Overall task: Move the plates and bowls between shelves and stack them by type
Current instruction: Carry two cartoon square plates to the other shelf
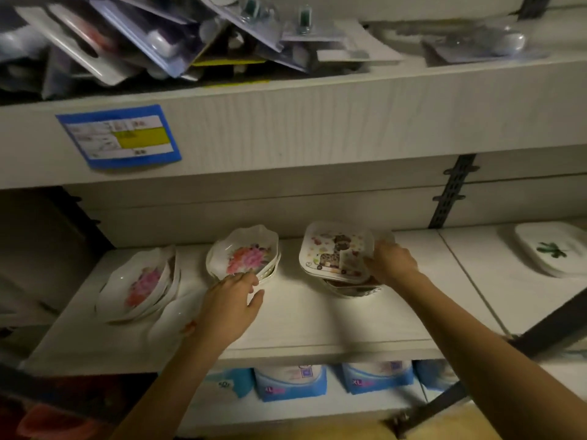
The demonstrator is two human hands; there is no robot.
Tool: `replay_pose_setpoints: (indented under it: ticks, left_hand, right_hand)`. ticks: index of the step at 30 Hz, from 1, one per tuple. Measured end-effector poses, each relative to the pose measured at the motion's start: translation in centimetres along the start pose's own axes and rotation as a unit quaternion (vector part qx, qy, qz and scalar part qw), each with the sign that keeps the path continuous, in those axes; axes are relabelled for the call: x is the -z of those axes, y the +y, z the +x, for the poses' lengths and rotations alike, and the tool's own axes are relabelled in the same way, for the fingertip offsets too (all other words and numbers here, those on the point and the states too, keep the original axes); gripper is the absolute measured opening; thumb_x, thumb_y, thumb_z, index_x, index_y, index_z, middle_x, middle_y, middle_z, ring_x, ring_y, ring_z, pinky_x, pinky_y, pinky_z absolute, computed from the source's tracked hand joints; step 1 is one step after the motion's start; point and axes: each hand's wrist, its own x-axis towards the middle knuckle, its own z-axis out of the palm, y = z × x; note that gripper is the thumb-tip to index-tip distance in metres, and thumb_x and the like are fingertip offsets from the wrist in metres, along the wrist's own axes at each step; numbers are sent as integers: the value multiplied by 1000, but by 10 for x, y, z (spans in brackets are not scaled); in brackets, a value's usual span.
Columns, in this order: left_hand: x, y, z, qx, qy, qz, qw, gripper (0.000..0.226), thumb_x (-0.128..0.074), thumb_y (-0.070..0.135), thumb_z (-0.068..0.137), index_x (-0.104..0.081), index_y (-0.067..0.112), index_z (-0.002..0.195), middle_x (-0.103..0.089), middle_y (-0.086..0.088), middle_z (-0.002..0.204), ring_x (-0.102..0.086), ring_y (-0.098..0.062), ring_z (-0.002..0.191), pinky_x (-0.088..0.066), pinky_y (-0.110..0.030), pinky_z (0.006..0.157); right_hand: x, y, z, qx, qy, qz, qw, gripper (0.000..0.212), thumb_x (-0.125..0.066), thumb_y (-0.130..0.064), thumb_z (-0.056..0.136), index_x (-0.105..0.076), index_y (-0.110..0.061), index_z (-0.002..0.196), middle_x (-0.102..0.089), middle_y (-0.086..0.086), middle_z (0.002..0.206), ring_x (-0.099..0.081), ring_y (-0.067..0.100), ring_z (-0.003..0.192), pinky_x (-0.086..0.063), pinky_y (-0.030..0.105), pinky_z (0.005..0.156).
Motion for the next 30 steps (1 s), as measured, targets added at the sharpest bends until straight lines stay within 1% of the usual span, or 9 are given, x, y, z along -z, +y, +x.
replay_pose_setpoints:
  ticks: [4, 10, 14, 16, 19, 23, 25, 28, 30]
  left_hand:
    - [-3, -12, 8, -19, -16, -10, 1000, 23, -51, 31, 89, -62, 17, 104, -69, 0, 106, -62, -20, 96, -47, -30, 80]
    - [-6, -21, 14, -39, -26, -12, 999, 22, -51, 32, 88, -62, 18, 101, -70, 2, 104, -64, -18, 96, -48, -29, 79]
    - [-9, -20, 18, -38, -43, -23, 998, 23, -51, 32, 89, -61, 17, 103, -70, 1, 103, -64, -18, 95, -48, -28, 76]
    - [-12, -18, 22, -37, -58, -46, 997, 22, -51, 31, 89, -61, 15, 101, -71, -2, 99, -65, -21, 92, -52, -32, 76]
    - [-17, -4, 32, -41, -77, -56, 995, 20, -47, 26, 91, -61, 12, 96, -71, -6, 90, -65, -22, 82, -53, -37, 72]
    - [-27, 23, 50, -32, -96, -60, 993, 27, -40, 22, 95, -59, 3, 94, -66, -15, 86, -61, -27, 75, -41, -31, 60]
    - [-34, 35, 62, -14, -109, -54, 992, 32, -37, 24, 97, -58, -1, 97, -67, -20, 92, -63, -32, 81, -41, -32, 62]
    - [-46, 47, 77, 38, -150, -61, 986, 39, -33, 28, 98, -55, -4, 104, -66, -24, 100, -64, -38, 90, -48, -37, 73]
    - [-49, 54, 85, 93, -194, -92, 972, 40, -34, 27, 97, -54, -6, 108, -65, -19, 87, -64, -35, 82, -50, -36, 72]
  right_hand:
    - [-6, -13, 4, -42, 1, -52, 998, 35, -51, -20, 91, -51, -5, 123, -59, 13, 121, -57, 28, 111, -47, 32, 85]
    - [-9, -19, 7, -73, 3, -67, 995, 38, -53, -21, 90, -50, -7, 125, -55, 11, 124, -55, 26, 113, -46, 31, 87]
    - [-6, -14, 7, -91, 16, 9, 996, 37, -49, -22, 90, -50, -7, 123, -59, 15, 117, -56, 30, 97, -42, 33, 77]
    - [-1, -12, 4, -65, 3, 10, 998, 34, -45, -20, 91, -52, -6, 121, -61, 18, 114, -51, 29, 86, -40, 31, 71]
    - [13, -2, -4, -9, 12, -16, 1000, 33, -41, -20, 92, -58, -4, 115, -64, 18, 109, -54, 29, 83, -42, 30, 68]
    - [38, 20, -25, 22, 42, -32, 998, 28, -39, -21, 94, -63, -6, 89, -67, 15, 94, -54, 26, 76, -39, 28, 64]
    - [49, 34, -37, 25, 58, -39, 997, 29, -39, -21, 95, -59, -7, 79, -64, 12, 84, -52, 25, 72, -34, 29, 56]
    - [61, 58, -52, 25, 82, -34, 996, 33, -40, -21, 96, -61, -4, 77, -61, 9, 73, -52, 23, 65, -33, 23, 49]
    - [66, 71, -61, 28, 85, -22, 996, 35, -40, -21, 97, -54, -10, 67, -56, 4, 66, -49, 18, 59, -33, 22, 48]
